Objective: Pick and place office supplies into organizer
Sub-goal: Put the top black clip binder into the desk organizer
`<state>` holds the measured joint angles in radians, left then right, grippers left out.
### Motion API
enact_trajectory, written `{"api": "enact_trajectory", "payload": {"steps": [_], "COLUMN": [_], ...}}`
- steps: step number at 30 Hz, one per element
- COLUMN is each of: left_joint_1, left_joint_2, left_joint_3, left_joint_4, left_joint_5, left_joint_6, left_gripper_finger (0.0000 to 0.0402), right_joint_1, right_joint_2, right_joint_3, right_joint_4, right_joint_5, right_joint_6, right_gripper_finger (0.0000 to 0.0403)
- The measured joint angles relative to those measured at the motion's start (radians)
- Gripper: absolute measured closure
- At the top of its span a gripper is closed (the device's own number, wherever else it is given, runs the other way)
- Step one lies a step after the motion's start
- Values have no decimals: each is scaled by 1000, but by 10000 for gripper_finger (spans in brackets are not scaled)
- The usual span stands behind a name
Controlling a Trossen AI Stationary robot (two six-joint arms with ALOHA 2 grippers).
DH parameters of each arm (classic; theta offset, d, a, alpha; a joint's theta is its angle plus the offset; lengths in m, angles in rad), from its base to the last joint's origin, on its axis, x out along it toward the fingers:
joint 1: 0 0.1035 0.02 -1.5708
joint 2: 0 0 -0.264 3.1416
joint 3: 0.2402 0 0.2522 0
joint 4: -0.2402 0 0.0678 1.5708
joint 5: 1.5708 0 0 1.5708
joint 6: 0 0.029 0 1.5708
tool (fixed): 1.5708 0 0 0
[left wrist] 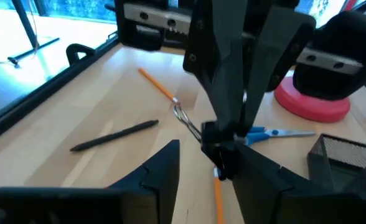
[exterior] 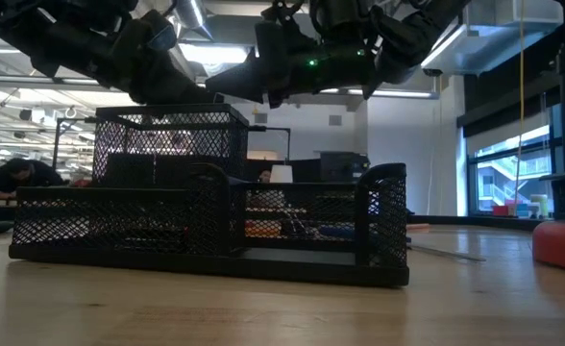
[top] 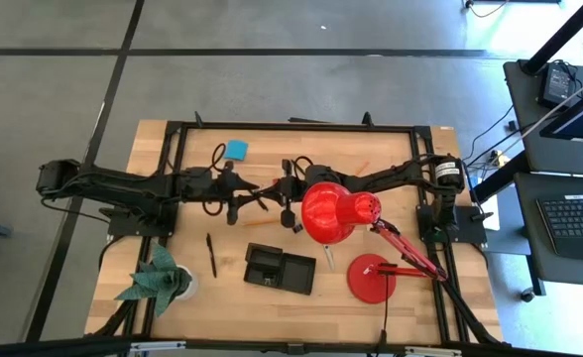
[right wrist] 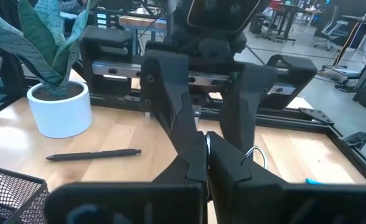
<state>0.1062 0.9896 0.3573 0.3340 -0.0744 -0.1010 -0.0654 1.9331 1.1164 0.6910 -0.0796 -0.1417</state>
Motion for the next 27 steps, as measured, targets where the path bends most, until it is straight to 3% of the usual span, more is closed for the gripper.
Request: {"api": "enact_trajectory", "payload": {"steps": [17,27], "left_joint_1": [0,0], "left_joint_2": [46,46], "left_joint_3": [-1,-1], "left_joint_4": [46,48], "left_joint_5": [34,34], "left_joint_6": [84,86], "left_gripper_finger": [378,384], "right_joint_1": [-1,-1], "right_joint_2": [-2,-2], "right_joint_3": [0,0], "right_joint_4": [0,-4], "right_joint_5": [3,2], "right_joint_6": [-3,-2], "right_gripper_finger": [397,392]}}
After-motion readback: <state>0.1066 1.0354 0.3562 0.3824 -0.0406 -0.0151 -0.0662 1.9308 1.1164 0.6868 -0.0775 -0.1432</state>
